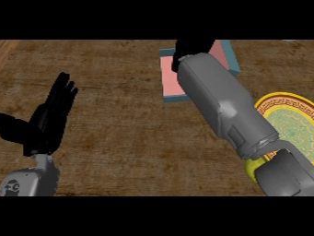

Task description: Pick the bell pepper from the plate and place it in the cardboard box

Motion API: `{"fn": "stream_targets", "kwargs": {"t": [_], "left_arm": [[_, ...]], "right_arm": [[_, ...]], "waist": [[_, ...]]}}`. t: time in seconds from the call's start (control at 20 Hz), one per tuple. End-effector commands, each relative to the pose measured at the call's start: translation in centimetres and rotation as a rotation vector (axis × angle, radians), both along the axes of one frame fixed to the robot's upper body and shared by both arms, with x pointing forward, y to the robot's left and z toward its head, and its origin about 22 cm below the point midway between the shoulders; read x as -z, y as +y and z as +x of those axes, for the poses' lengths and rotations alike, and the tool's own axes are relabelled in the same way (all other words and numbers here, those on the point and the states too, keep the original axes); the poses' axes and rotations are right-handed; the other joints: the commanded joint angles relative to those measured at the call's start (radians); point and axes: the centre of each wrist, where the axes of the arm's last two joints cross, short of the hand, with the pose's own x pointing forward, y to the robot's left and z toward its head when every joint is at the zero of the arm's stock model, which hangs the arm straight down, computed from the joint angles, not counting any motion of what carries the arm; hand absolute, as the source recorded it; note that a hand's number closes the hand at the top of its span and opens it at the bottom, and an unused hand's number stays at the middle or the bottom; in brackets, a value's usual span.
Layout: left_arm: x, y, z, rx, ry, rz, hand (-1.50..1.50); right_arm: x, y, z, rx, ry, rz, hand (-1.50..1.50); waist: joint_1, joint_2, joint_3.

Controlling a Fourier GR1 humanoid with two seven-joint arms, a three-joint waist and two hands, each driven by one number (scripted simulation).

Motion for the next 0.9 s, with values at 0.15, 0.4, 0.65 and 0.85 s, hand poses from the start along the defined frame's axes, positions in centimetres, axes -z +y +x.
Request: {"fn": "stream_targets", "kwargs": {"t": [0.15, 0.4, 0.65, 0.85], "left_arm": [[-0.6, 1.2, 0.1, -0.019, 0.002, -0.006, 0.0], [0.1, 0.8, -0.7, -0.017, 0.018, 0.005, 0.0], [-0.7, 1.4, 0.0, -0.035, 0.012, -0.005, 0.0], [-0.1, 1.8, -0.7, -0.029, 0.018, -0.003, 0.0]], "right_arm": [[-1.6, -0.2, 0.0, -0.105, -0.446, 0.086, -1.5], [-3.1, 0.6, -0.1, -0.06, -0.595, 0.314, -1.5], [-4.7, 0.9, -0.7, -0.011, -0.747, 0.627, -1.5], [-4.7, -0.2, -1.0, 0.009, -0.833, 0.753, -1.5]], "waist": [[-0.01, -0.005, 0.001], [-0.012, -0.009, 0.001], [-0.031, -0.01, 0.002], [-0.039, -0.016, 0.002]]}}
